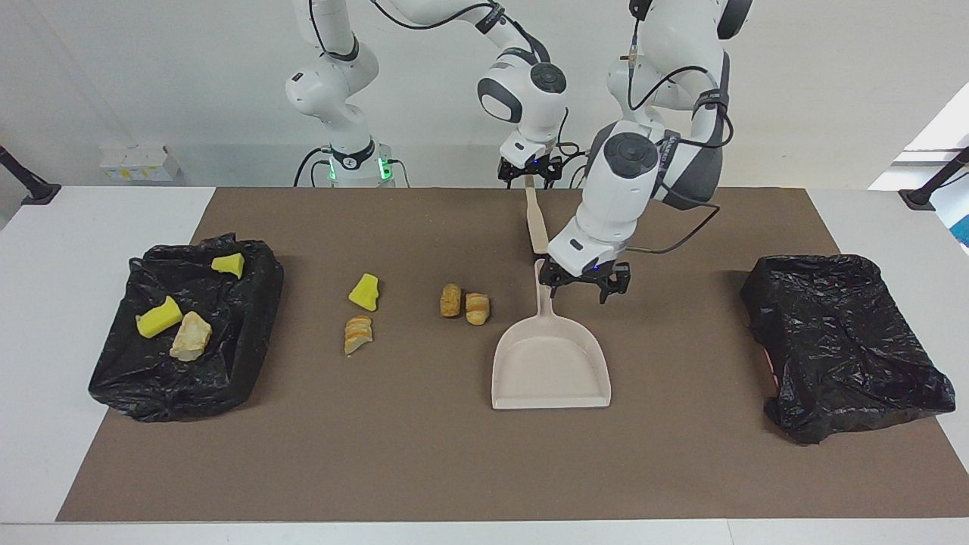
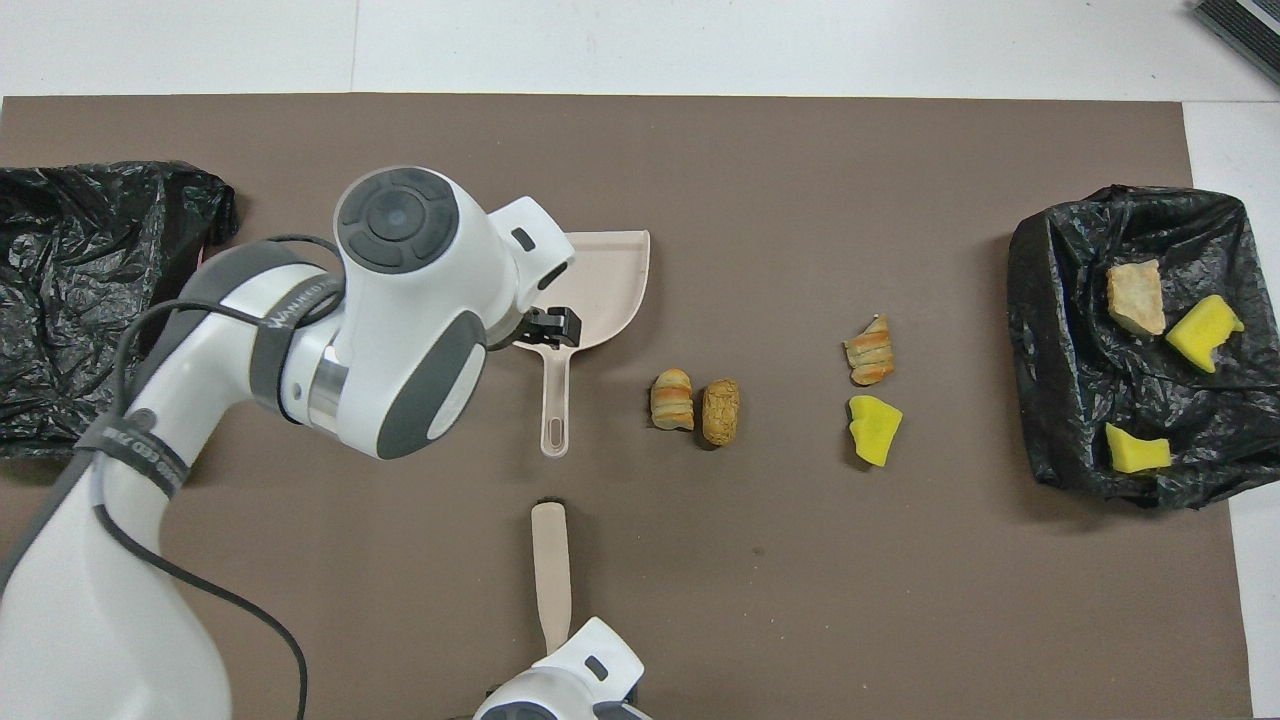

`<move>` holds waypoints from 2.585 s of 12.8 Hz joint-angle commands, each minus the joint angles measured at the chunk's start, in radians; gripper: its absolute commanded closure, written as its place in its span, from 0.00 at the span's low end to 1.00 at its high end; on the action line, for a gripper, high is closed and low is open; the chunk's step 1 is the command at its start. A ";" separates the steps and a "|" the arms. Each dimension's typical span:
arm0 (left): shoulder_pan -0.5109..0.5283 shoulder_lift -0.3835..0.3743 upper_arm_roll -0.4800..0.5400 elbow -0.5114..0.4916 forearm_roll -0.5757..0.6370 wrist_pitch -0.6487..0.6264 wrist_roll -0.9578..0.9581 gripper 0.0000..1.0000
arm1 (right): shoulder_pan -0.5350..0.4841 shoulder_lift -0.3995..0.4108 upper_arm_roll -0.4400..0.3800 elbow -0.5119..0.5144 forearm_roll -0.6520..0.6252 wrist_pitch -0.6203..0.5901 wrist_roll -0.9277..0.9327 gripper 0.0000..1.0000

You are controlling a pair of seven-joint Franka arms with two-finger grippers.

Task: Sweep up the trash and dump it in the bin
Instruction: 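Reach the left gripper to the dustpan handle and grasp it, then grasp the brush with the right gripper while the left gripper angles the dustpan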

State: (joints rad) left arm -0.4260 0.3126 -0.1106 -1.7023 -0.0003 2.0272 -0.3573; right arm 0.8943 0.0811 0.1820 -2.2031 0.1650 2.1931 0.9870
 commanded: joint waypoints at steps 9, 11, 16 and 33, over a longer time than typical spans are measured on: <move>-0.066 -0.059 0.014 -0.218 0.002 0.159 -0.078 0.54 | -0.003 -0.004 -0.004 -0.040 0.033 0.137 -0.028 0.46; -0.069 -0.061 0.014 -0.224 -0.015 0.153 -0.078 0.67 | -0.008 -0.001 -0.004 -0.038 0.033 0.140 -0.056 0.55; -0.057 -0.061 0.017 -0.191 -0.029 0.160 -0.045 1.00 | -0.012 0.009 -0.006 0.023 0.031 0.007 -0.067 1.00; 0.013 -0.193 0.028 -0.181 0.155 -0.254 0.946 1.00 | -0.550 -0.101 -0.013 0.079 -0.191 -0.340 -0.444 1.00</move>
State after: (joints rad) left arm -0.4109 0.1556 -0.0798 -1.8551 0.1236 1.7733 0.5147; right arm 0.3995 -0.0179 0.1572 -2.1220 0.0270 1.8468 0.5977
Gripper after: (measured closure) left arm 0.692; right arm 0.740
